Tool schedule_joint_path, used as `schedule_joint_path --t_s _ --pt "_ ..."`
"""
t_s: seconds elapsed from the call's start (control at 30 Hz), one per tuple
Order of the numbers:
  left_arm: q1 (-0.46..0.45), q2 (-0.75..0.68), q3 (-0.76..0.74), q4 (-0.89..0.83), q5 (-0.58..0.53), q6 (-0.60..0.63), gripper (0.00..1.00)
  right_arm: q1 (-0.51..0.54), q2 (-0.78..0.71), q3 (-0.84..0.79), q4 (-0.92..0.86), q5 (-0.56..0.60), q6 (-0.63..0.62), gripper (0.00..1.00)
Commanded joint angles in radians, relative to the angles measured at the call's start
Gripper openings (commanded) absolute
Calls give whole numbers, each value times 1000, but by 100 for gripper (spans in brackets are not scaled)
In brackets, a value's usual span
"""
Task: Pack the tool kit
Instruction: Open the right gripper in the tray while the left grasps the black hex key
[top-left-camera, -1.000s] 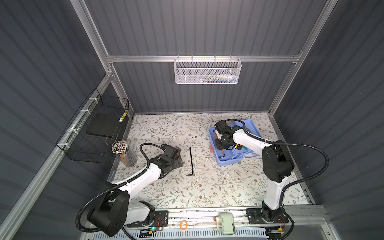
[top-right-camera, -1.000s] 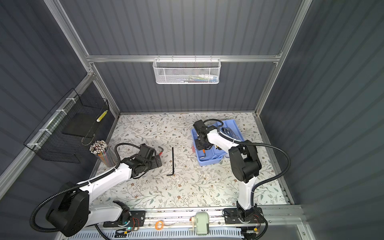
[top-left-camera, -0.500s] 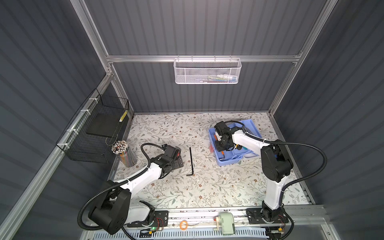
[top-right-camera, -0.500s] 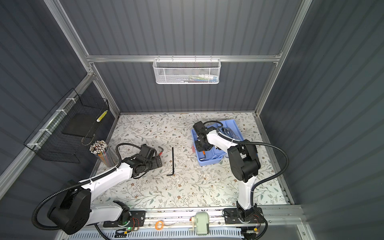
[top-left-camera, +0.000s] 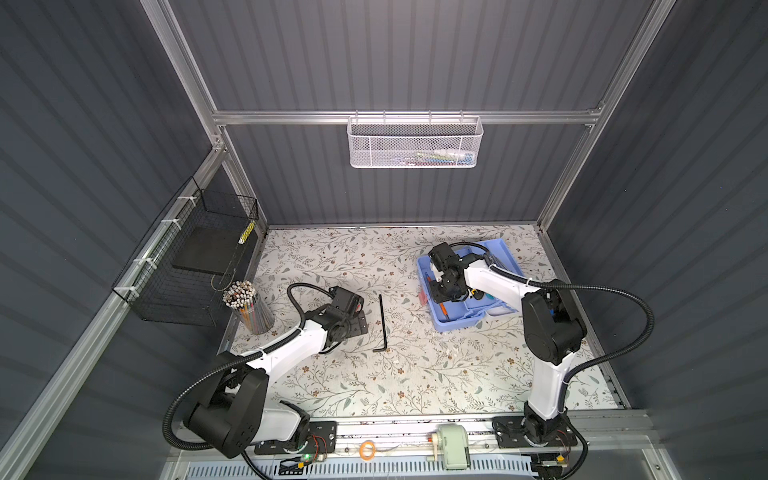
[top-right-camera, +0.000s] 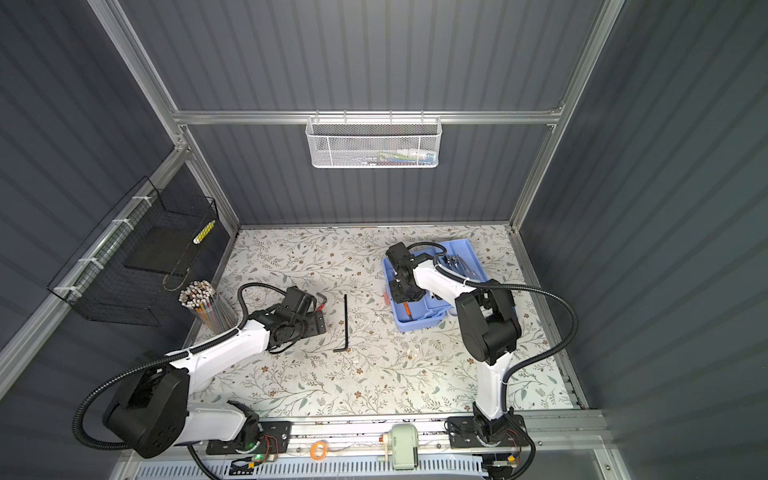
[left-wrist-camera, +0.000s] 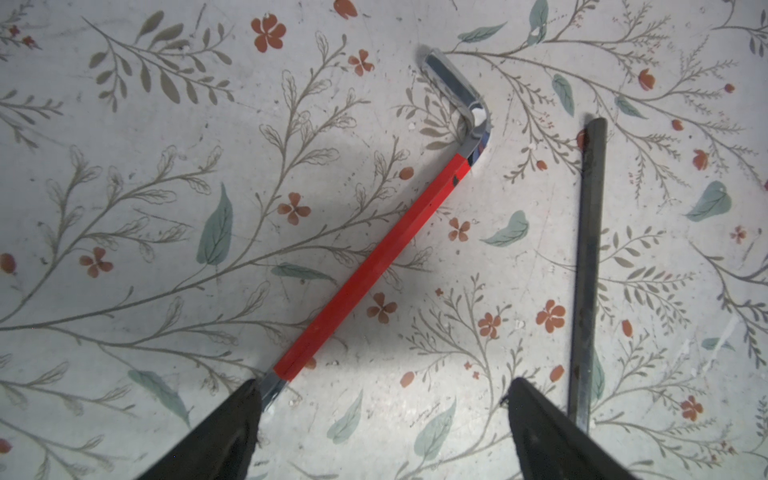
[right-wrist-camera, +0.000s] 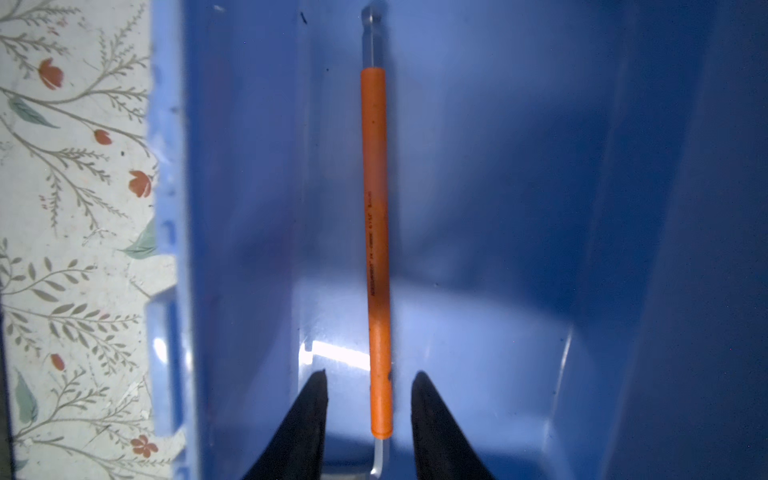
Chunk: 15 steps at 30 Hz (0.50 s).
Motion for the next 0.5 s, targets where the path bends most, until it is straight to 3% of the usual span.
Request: schedule_joint_path --t_s 0.0,0.27,0.47 --pt "6 12 34 -22 24 31 88 5 -55 -8 -11 0 18 41" --pt "-12 69 61 53 153 30 72 6 -107 -11 0 9 41 54" --pt "-101 157 132 55 131 22 68 5 -149 -23 7 30 43 58"
